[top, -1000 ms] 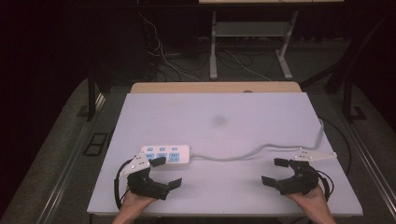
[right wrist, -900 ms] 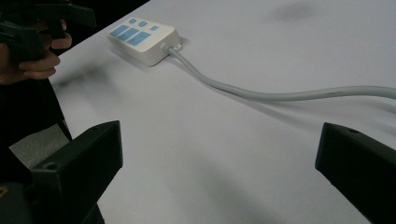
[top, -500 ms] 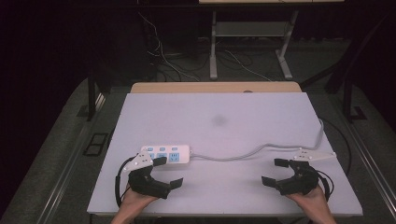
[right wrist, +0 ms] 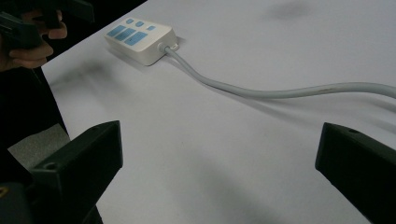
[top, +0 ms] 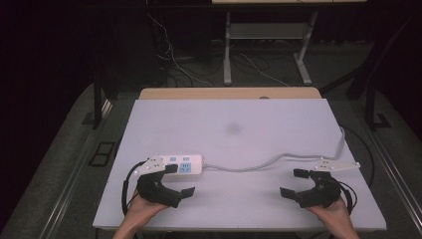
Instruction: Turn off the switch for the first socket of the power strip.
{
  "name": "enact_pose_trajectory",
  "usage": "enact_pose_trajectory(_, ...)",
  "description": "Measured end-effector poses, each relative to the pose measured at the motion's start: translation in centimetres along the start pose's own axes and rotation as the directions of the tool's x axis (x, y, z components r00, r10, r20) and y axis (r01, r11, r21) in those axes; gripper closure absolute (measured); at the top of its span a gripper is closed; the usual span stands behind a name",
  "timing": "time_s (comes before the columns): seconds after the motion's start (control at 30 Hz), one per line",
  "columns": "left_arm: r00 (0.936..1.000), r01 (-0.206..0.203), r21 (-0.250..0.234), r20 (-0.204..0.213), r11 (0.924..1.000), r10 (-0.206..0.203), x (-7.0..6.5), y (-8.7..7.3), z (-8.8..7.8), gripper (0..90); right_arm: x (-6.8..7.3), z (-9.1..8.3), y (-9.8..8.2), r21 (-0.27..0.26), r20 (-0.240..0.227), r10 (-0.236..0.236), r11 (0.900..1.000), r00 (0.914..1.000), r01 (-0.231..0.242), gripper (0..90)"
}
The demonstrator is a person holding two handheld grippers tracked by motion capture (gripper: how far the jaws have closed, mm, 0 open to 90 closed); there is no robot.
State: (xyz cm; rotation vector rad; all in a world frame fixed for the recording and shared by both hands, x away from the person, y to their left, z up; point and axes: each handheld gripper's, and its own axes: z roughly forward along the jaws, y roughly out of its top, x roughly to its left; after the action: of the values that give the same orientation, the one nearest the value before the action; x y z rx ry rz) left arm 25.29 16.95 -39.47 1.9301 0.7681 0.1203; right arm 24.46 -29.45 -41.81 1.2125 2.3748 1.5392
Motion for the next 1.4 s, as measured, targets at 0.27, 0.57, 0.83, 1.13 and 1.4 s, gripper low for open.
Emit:
enact_pose_trajectory(0.27, 0.9999, -0.014, 0.029, 0.002, 0.9995, 0.014, 0.5, 1.2, -0.1, 0.0, 0.0, 0.0, 0.0, -0.001, 0.001, -0.001, 1.0, 1.0, 0.001, 0.5)
enact_pose_trajectory(0.57, 0.9998, -0.018, 0.056, 0.012, 0.9982, 0.017, 1.1, 2.1, 0.1, 0.0, 0.0, 0.0, -0.1, 0.001, 0.002, 0.0, 1.0, 1.0, 0.0, 0.5)
enact_pose_trajectory(0.83, 0.9994, -0.035, 0.085, -0.003, 0.9958, 0.035, 1.7, 3.0, 0.1, 0.0, 0.0, 0.0, -0.1, 0.004, 0.003, -0.002, 1.0, 1.0, 0.002, 0.5)
enact_pose_trajectory(1.13, 0.9993, -0.037, 0.103, 0.001, 0.994, 0.037, 2.5, 4.3, 0.2, 0.0, 0.0, 0.0, -0.1, 0.005, 0.007, -0.002, 1.0, 1.0, 0.002, 0.5)
enact_pose_trajectory(1.4, 0.9989, -0.045, 0.131, -0.008, 0.9904, 0.046, 3.2, 5.3, 0.5, 0.0, 0.0, -0.1, -0.1, 0.004, 0.007, -0.004, 1.0, 1.0, 0.004, 0.5)
